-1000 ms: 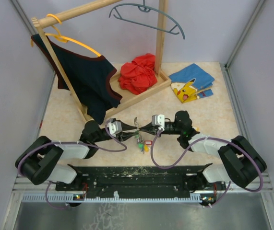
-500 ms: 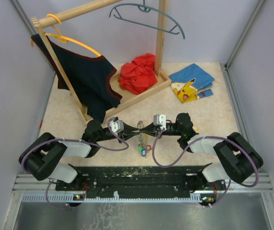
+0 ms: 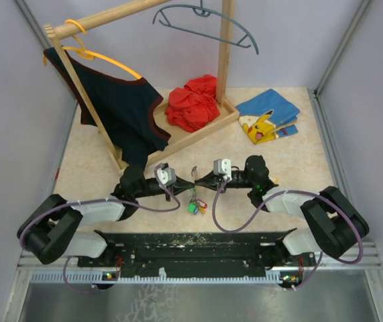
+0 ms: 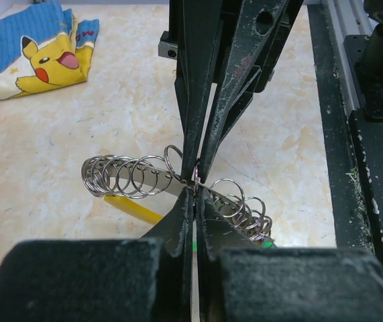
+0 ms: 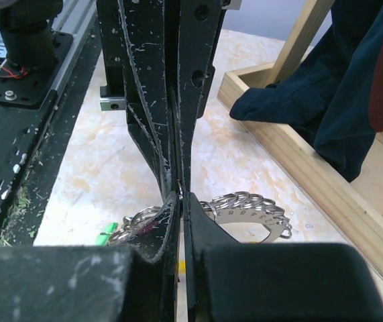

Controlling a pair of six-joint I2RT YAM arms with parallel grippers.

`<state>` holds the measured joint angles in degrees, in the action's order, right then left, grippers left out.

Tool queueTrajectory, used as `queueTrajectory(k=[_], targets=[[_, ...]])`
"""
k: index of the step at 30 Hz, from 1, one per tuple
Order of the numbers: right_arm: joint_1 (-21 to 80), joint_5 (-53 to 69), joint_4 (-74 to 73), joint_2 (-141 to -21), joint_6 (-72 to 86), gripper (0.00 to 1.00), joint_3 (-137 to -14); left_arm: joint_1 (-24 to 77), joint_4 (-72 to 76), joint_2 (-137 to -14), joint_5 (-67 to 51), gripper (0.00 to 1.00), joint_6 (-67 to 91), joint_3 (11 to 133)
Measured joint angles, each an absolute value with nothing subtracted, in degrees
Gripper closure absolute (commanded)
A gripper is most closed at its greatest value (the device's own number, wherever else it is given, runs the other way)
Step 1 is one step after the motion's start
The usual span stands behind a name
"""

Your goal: Put the keys on the keyring

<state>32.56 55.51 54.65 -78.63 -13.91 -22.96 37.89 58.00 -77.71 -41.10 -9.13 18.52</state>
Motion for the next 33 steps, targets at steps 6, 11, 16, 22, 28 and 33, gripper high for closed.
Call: queueTrajectory(k=[6, 11, 16, 22, 28, 33], targets=[[31.79, 54.7, 39.4, -75.18, -21.58, 0.74, -26.63, 37.89, 39.27, -74.06, -38.68, 1.0, -13.91, 25.04], [31.57, 52.07, 24.69, -71.92, -28.38, 0.71, -30.55, 38.96, 22.2, -72.75, -34.46, 1.0, -17.56, 32.45], [31.57, 50.52, 16.38, -70.57, -32.01, 0.71, -33.78, 42.57, 8.97, -72.84, -28.64, 1.0, -19.88, 38.33], [31.53, 51.16, 13.02, -71.46, -33.85, 0.72, -35.0, 45.04, -0.16, -73.32, -24.6, 1.0, -20.99, 42.92], [31.42, 54.81, 12.21, -74.39, -34.46, 0.77, -35.42, 45.56, -3.92, -73.73, -23.49, 1.0, -21.12, 44.29], [31.38, 56.71, 13.61, -74.98, -33.98, 0.77, -35.7, 45.56, -4.91, -74.24, -23.35, 1.0, -21.1, 44.69]])
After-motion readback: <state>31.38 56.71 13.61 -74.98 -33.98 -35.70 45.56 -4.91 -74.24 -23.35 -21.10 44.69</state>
